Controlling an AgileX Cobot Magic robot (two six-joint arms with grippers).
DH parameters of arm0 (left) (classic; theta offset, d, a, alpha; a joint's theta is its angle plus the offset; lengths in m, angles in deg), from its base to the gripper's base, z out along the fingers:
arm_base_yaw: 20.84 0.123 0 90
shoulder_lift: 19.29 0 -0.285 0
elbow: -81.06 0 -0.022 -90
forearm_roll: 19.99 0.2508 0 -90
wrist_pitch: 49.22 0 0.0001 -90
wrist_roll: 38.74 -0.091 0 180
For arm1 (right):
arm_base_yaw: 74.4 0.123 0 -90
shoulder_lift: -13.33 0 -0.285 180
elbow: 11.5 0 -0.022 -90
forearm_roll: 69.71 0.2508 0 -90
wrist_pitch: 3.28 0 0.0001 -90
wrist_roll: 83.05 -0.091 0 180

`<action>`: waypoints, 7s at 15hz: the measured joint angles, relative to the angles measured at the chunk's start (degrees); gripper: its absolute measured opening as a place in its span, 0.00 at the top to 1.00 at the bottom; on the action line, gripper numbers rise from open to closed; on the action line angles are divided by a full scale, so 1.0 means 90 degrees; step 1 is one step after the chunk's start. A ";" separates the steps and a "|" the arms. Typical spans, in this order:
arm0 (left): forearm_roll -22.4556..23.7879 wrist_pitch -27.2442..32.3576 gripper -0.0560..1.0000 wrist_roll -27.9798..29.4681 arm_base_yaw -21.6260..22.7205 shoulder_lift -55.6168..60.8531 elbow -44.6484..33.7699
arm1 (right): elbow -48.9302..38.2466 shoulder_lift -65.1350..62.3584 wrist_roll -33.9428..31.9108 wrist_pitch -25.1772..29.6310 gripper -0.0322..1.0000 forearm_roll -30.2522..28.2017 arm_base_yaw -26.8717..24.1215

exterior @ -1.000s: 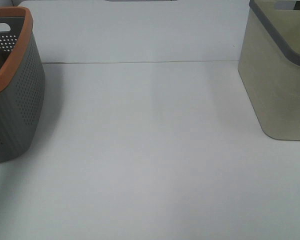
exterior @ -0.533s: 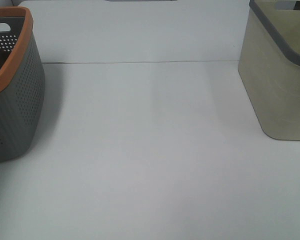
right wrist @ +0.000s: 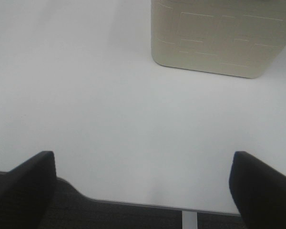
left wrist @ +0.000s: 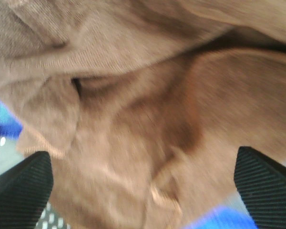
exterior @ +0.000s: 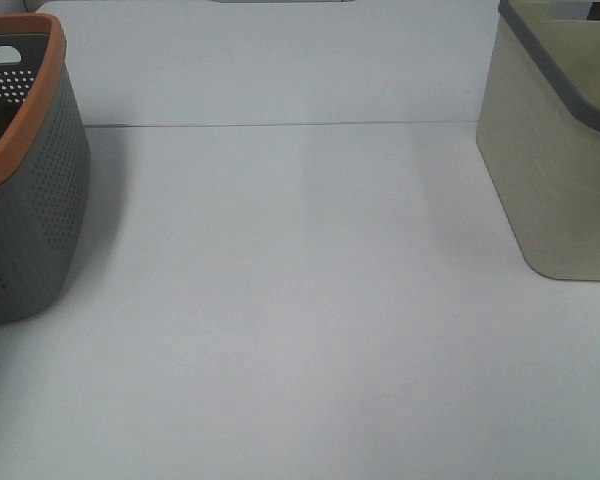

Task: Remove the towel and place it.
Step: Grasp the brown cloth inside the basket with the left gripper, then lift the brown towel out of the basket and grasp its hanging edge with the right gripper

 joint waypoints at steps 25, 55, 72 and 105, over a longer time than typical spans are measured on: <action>-0.0516 0.1235 0.95 0.0019 0.0000 0.0567 0.0809 | 0.0000 0.0000 0.0000 0.0000 0.04 0.0000 0.0000; -0.4348 0.0236 0.95 -0.2145 -0.2546 0.4068 0.1534 | 0.0038 0.1146 0.0859 -0.1611 0.04 0.1776 0.0000; -0.3119 0.0299 0.95 -0.1623 -0.4425 0.2617 0.1534 | 0.0038 0.4030 0.4482 -0.2254 0.06 0.6150 0.0000; -0.3119 0.0223 0.95 -0.1623 -0.4463 0.2553 0.1534 | 0.1891 1.0097 1.0390 -0.2750 0.11 0.9677 0.3336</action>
